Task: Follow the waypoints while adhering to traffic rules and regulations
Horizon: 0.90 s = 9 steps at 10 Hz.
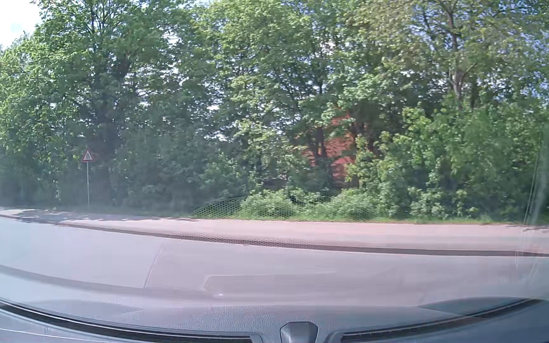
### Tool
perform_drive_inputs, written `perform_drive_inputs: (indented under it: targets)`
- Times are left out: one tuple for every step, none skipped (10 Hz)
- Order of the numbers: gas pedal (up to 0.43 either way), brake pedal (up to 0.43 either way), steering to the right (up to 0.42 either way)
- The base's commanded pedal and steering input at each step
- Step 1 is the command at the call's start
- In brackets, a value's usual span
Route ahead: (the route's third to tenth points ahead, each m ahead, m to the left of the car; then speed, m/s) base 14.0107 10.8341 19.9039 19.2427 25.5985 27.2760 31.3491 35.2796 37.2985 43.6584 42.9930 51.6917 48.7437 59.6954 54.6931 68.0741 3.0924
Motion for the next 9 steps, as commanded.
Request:
perform_drive_inputs:
  targets:
    - [0.087,0.000,-0.586]
    - [0.087,0.000,-0.581]
    - [0.087,0.000,-0.578]
    - [0.087,0.000,-0.573]
    - [0.087,0.000,-0.560]
    - [0.087,0.000,-0.538]
    - [0.110,0.000,-0.524]
    - [0.118,0.000,-0.521]
    - [0.130,0.000,-0.521]
